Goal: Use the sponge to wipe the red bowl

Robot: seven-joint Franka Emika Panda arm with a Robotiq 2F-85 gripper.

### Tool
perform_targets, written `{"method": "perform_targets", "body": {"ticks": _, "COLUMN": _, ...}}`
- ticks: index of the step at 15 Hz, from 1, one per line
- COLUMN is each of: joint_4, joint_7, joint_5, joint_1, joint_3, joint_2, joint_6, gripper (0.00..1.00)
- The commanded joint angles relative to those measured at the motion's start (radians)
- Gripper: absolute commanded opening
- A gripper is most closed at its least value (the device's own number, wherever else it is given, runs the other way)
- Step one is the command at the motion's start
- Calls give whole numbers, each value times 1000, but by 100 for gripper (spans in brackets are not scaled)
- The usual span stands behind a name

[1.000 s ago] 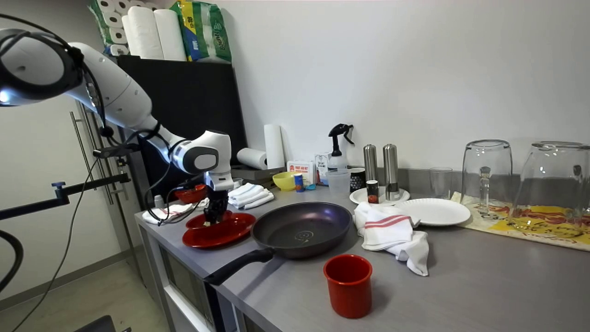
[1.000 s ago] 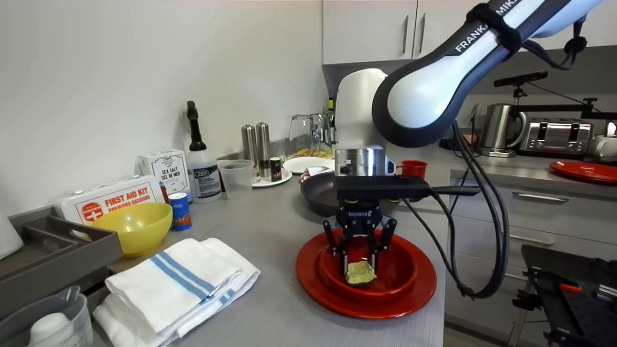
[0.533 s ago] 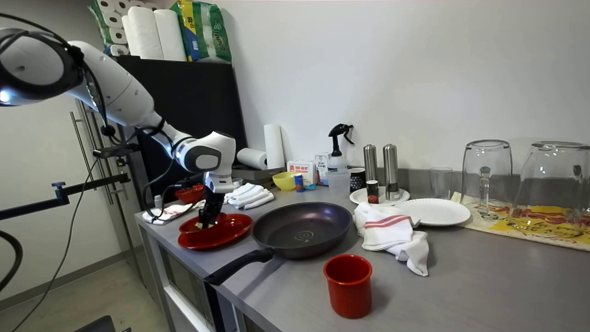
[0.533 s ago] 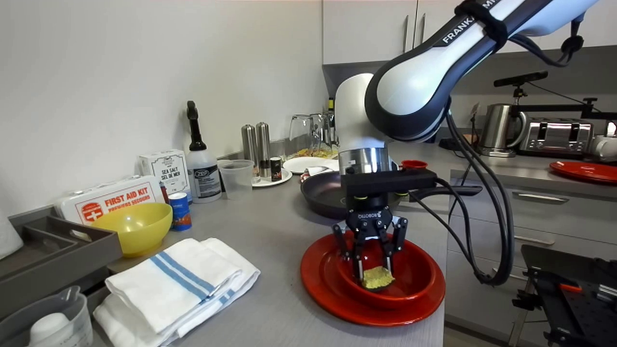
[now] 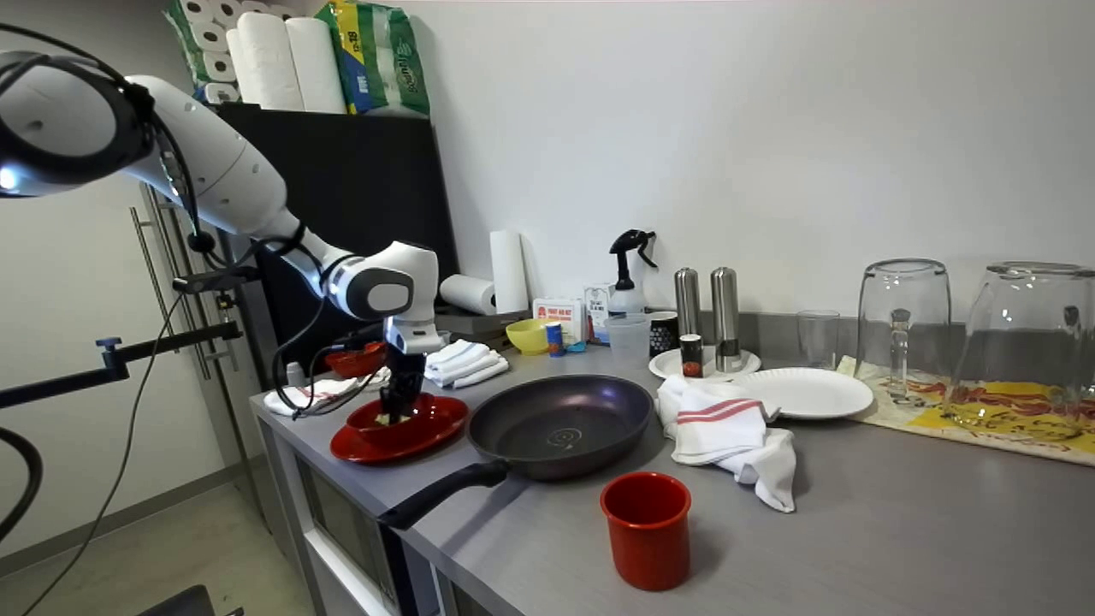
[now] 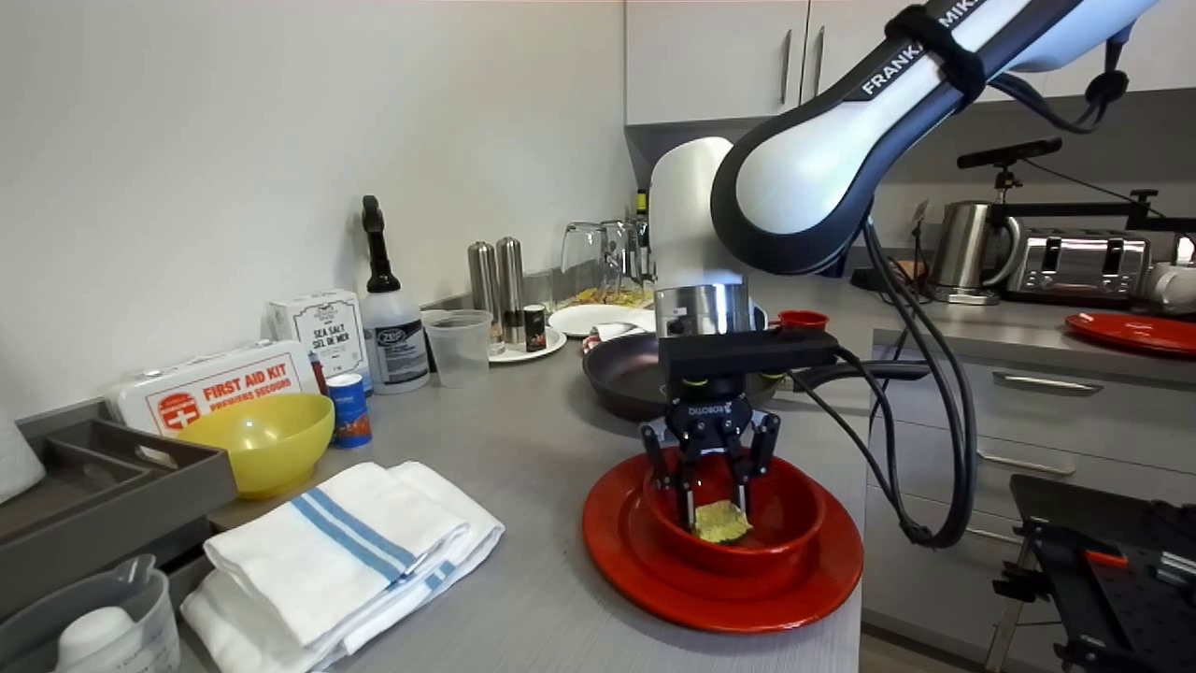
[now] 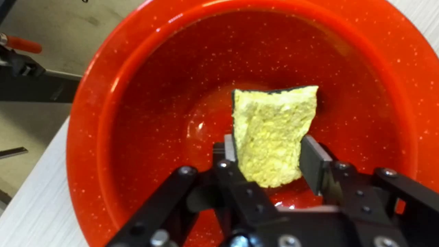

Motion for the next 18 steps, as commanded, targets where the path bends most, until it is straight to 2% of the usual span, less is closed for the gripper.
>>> {"method": "perform_targets", "body": {"ticks": 1, "joint_4": -25, "joint_7": 69, "joint_5": -124, "joint_1": 40, "joint_3": -43, "joint_2": 11, "joint_6": 97, "gripper": 23}}
{"method": "perform_targets", "body": {"ticks": 8, "joint_4": -90, "joint_7": 314, "joint_5": -527, "joint_1": 142, "joint_3": -146, "joint_2": -13, "joint_6": 336, "gripper": 23}}
{"method": "perform_targets", "body": {"ticks": 14, "joint_4": -125, "joint_7": 563, "joint_5": -823, "joint_1": 211, "joint_3": -216, "joint_2": -40, "joint_6": 423, "gripper": 23}}
{"method": "perform_targets", "body": {"ticks": 18, "joint_4": -138, "joint_7": 729, "joint_5": -1003, "joint_1": 221, "joint_3": -228, "joint_2": -53, "joint_6": 434, "gripper": 23}}
